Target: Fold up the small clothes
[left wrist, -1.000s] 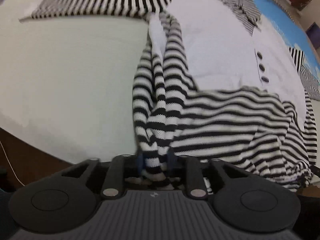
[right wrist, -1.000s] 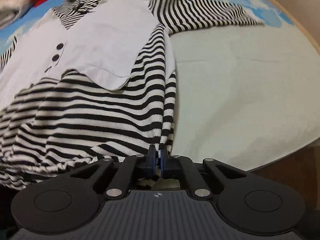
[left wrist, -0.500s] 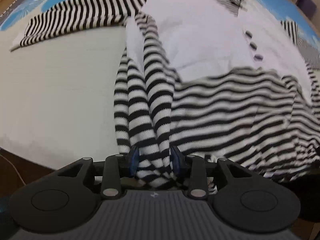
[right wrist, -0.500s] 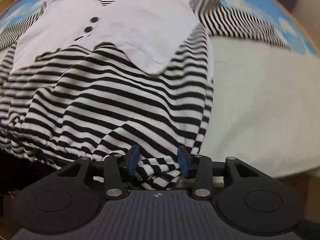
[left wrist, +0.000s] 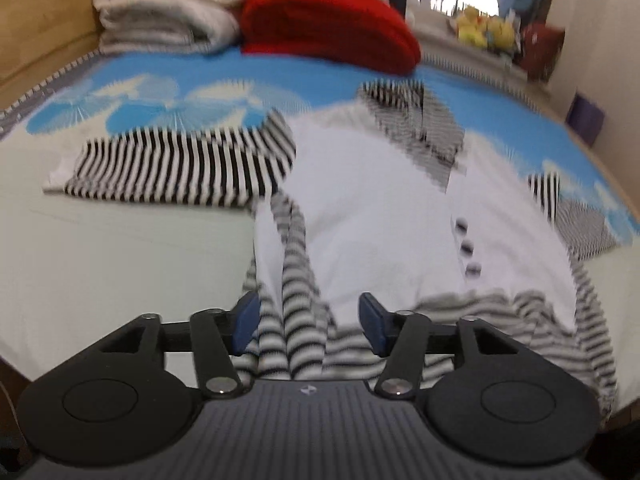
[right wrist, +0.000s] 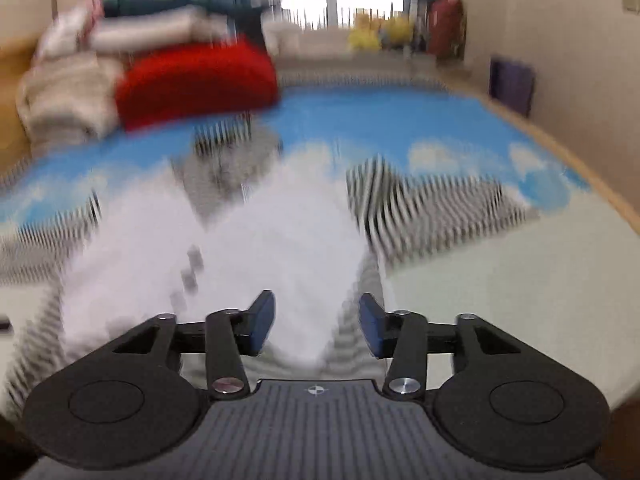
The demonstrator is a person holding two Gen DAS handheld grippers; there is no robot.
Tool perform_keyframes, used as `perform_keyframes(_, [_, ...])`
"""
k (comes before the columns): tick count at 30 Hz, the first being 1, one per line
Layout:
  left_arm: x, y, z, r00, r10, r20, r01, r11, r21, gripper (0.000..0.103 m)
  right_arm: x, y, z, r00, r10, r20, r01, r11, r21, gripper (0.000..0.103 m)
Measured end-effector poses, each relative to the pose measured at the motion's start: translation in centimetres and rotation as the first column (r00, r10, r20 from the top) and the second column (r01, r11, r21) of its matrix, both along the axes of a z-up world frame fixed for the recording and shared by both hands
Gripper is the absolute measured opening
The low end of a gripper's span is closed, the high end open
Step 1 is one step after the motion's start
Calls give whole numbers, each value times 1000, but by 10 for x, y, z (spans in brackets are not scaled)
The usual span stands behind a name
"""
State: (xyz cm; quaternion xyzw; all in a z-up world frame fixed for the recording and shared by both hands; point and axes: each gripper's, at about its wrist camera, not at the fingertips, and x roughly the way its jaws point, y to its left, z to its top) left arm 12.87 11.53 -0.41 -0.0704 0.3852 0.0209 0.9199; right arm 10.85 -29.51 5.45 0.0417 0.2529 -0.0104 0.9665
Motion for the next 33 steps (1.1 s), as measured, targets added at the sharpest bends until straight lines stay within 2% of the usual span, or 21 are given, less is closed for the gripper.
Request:
perform_keyframes(2, [-1,-2,9,998,6,64,-7,1000,11,74,9,-1,16,997,48,59,-45,998,-49,82])
perform_keyframes(3, [-1,-5,13,996,5,93,-6,1000,16,74,13,0,21,994,76,81,-69,994,-90,85])
perform_keyframes(5, [0,-9,19,991,-6,134,3,1000,25,76,21,-2,21,989,96,114,-79,986,-148,85])
perform_keyframes(6, [2,-13,22,989,-10,150,4,999,34,76,22,-4,18,989,85,125,-67,987,-146,85])
perform_keyframes(9, [5,-22,28,984,-24,175,14,998,55,76,30,-12,14,994,14,107,-10,999,-43,85])
perform_keyframes(11, [6,-30,30,982,-17,186,2,997,82,76,31,-8,12,992,-4,129,12,998,-67,85])
perform_keyframes(15, [7,-40,35,985,-4,175,-19,991,130,76,35,-1,3,995,16,99,-7,996,-92,85])
perform_keyframes(21, [16,-32,86,972,15,234,-57,983,175,76,28,-3,3,994,49,93,-40,995,-96,85])
perform_keyframes(24, [28,-19,102,966,21,256,-66,984,168,83,30,-5,3,995,27,95,-20,997,-78,85])
perform_keyframes(28, [55,1,97,966,39,257,-89,978,186,82,36,-3,1,997,9,80,-4,998,-55,85])
perform_keyframes(30, [69,13,88,965,47,258,-100,976,193,80,38,1,-2,997,11,75,-5,997,-77,85])
perform_keyframes(32, [87,28,76,966,53,254,-108,972,208,69,40,6,-6,998,16,60,-9,994,-113,85])
perform_keyframes(33, [98,35,70,967,56,249,-112,970,215,67,42,7,-7,998,17,53,-11,992,-125,85])
